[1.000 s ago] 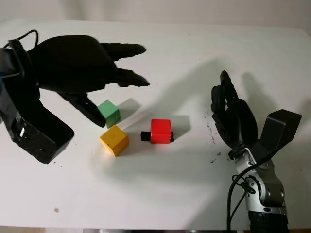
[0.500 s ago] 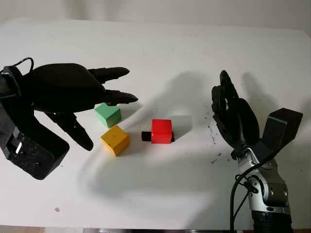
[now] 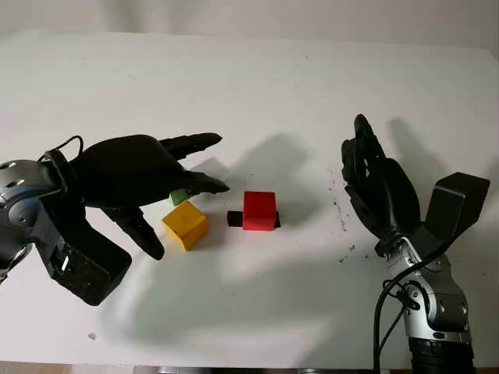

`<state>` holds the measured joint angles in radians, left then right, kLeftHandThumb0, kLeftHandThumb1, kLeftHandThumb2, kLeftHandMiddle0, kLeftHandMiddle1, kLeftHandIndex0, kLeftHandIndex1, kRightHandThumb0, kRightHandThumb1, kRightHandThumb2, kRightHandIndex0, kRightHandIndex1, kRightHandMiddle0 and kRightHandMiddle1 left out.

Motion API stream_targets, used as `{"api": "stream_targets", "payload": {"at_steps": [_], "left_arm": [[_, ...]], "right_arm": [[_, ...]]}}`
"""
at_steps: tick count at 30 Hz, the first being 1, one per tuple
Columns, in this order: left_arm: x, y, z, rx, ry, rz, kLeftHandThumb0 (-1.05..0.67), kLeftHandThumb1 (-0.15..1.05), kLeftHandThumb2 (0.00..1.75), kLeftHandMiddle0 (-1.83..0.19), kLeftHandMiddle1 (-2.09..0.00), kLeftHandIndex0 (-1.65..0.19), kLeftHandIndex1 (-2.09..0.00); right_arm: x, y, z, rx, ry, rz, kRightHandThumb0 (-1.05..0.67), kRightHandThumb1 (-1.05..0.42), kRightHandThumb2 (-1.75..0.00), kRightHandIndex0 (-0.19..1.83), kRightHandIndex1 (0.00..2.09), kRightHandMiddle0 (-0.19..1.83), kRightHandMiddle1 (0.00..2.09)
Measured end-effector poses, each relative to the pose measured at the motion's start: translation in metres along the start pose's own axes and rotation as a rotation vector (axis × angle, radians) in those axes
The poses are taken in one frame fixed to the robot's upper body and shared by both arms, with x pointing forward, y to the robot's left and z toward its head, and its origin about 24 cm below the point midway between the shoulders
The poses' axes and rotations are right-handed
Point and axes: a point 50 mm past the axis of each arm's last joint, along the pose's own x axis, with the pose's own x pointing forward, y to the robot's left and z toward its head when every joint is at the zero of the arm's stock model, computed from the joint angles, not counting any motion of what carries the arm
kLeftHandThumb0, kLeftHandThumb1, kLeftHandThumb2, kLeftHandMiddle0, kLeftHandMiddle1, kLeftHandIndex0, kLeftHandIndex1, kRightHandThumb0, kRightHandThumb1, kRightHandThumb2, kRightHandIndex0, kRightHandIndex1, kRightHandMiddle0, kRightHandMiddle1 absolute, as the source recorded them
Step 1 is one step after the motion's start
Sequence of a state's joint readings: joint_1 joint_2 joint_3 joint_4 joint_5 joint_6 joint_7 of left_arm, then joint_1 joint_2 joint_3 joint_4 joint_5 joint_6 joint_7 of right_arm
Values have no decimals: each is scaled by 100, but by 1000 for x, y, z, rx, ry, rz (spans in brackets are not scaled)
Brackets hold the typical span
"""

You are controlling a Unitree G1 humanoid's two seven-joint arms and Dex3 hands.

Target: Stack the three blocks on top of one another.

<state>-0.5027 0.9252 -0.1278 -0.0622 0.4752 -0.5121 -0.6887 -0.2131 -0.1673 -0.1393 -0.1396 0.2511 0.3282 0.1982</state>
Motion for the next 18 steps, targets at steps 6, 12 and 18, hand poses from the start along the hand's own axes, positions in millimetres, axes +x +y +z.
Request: {"api": "stream_targets", "payload": {"at_steps": [6,12,18], "left_arm": [[5,-6,0,31,4,-4,-76,80,5,11,-6,-48,-17],[6,-10,-1,71,12,2,-71,81,6,5,-7,-53,-28],[6,-11,-2,77,0,29,-63,85,6,-2,-7,-35,-97]], "right_arm": [[-1,0,1,1,-1,2,-65,-105,-65,-19,0,-19,0],[-1,0,1,5,2,-1,-66,-105,-66,-19,0,-19,0],[-1,0,1,0,3,0,-66,-105,-67,-19,0,-19,0]]}}
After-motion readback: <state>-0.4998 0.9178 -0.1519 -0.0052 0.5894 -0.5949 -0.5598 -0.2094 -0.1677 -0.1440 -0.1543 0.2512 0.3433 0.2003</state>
